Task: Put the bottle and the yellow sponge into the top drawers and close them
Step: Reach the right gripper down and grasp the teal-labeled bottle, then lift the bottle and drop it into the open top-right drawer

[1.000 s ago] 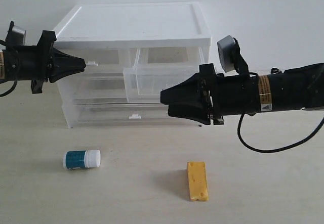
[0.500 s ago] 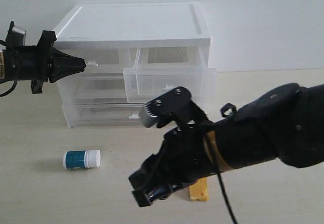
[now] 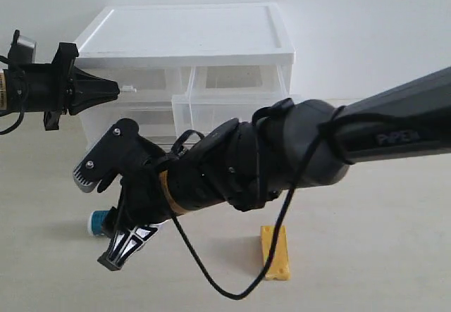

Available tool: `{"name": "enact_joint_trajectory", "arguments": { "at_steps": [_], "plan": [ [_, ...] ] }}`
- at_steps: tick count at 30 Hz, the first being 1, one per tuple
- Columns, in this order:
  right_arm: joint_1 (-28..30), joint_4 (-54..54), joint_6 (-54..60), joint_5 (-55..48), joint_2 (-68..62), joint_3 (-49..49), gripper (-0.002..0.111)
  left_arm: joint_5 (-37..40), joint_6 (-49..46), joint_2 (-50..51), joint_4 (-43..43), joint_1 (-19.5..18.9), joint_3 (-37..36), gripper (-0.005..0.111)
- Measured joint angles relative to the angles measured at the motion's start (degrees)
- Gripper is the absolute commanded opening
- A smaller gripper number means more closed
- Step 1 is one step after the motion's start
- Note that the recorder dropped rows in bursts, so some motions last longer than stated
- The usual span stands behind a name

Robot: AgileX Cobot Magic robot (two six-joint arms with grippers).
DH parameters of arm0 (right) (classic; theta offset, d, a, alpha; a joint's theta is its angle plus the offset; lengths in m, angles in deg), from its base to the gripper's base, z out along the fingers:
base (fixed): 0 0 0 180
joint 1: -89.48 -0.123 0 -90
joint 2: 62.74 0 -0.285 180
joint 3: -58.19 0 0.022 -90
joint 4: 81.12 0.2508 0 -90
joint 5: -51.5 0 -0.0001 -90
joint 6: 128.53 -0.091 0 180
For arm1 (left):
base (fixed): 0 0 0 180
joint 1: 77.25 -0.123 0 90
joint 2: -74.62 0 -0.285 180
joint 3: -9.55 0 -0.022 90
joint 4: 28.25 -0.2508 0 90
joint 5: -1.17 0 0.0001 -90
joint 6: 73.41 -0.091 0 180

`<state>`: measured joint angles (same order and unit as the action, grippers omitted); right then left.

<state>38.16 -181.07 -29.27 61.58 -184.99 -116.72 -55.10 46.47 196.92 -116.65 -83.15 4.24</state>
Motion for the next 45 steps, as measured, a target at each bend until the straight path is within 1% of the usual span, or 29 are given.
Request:
{"name": "enact_joint_trajectory", "arguments": {
  "at_steps": [4, 8, 11, 21, 22, 24, 27, 29, 30, 35, 40, 45],
  "plan": [
    [0.0, 0.0, 3.68, -1.1, -5.93, -6.05, 0.054, 0.0, 0.0, 0.0, 0.0, 0.0, 0.0, 0.004],
    [0.0, 0.0, 5.64, -3.8, -9.26, -9.34, 0.054, 0.0, 0.0, 0.0, 0.0, 0.0, 0.0, 0.004],
    [0.0, 0.0, 6.04, -4.95, -11.78, -11.24, 0.054, 0.0, 0.0, 0.0, 0.0, 0.0, 0.0, 0.004],
    [-0.14, 0.0, 6.67, -3.24, -17.39, -15.74, 0.054, 0.0, 0.0, 0.0, 0.0, 0.0, 0.0, 0.004],
    [-0.14, 0.0, 6.67, -3.0, -17.61, -15.74, 0.052, 0.0, 0.0, 0.0, 0.0, 0.0, 0.0, 0.004],
    [-0.14, 0.0, 6.39, -2.45, -17.75, -15.74, 0.043, 0.0, 0.0, 0.0, 0.0, 0.0, 0.0, 0.004],
    [-0.14, 0.0, 5.59, -1.37, -17.75, -15.86, 0.021, 0.0, 0.0, 0.0, 0.0, 0.0, 0.0, 0.004],
    [-0.14, 0.0, 5.22, -0.39, -17.75, -15.84, 0.004, 0.0, 0.0, 0.0, 0.0, 0.0, 0.0, 0.004],
    [-0.14, 0.0, 5.22, 0.33, -17.75, -15.84, 0.0, 0.0, 0.0, 0.0, 0.0, 0.0, 0.0, 0.004],
    [-0.14, 0.0, 4.9, 5.8, -17.15, -15.84, 0.0, 0.0, 0.0, 0.0, 0.0, 0.0, 0.0, 0.004],
    [-0.14, -0.1, 3.44, 10.62, -12.52, -15.43, 0.0, 0.0, 0.0, 0.0, 0.0, 0.0, 0.0, 0.004],
    [-0.14, 0.12, 4.85, 11.13, -4.74, -10.27, 0.0, -1.23, 0.0, 0.39, 0.62, -0.77, 0.0, 0.004]
  ]
}}
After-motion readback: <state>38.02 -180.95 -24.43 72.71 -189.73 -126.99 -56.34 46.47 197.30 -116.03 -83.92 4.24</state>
